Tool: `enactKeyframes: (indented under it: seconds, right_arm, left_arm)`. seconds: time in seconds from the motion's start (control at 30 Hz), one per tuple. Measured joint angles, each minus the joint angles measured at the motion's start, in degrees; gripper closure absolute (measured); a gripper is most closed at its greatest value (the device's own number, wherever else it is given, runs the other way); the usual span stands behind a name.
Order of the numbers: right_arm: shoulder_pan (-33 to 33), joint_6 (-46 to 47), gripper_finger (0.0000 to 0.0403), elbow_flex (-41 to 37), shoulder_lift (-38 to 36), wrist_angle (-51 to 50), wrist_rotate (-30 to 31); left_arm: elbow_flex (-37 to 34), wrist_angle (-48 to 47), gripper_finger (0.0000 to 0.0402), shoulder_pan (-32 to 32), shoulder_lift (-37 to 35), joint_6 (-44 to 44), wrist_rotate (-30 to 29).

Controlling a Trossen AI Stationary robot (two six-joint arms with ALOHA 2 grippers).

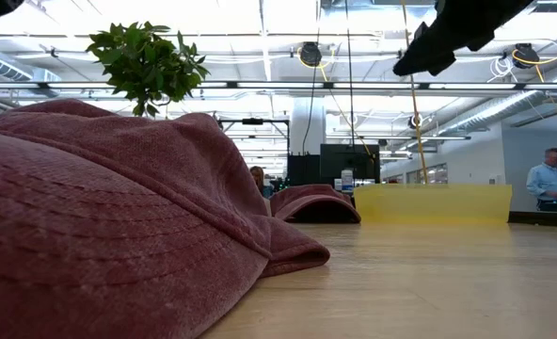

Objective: Pick & Place hat
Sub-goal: Put the middle black cap into the transparent bin

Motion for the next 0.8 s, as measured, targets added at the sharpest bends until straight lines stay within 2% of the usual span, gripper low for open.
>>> enactKeyframes:
  seconds: [0.13,0.33,0.5,0.67,0.8]
  right_arm:
    - [0.0,0.0,0.0273,0.0,0.0,-0.2,0.0]
    - [0.0,0.0,0.0273,0.0,0.0,-0.2,0.0]
    - [0.0,0.0,0.0273,0.0,0.0,-0.2,0.0]
    - [0.0,0.0,0.0273,0.0,0.0,-0.2,0.0]
    - [0.0,0.0,0.0273,0.0,0.0,-0.2,-0.1]
  left_arm:
    - [0.0,-8.8,0.0387,0.0,0.0,-7.9,1.0]
    - [0.0,-24.7,0.0391,2.1,0.0,-26.3,7.9]
    - [0.0,-33.2,0.0391,3.9,0.0,-35.6,12.6]
    - [0.0,-41.3,0.0379,5.1,0.0,-45.7,12.8]
    - [0.0,-44.0,0.0391,6.0,0.0,-48.7,11.1]
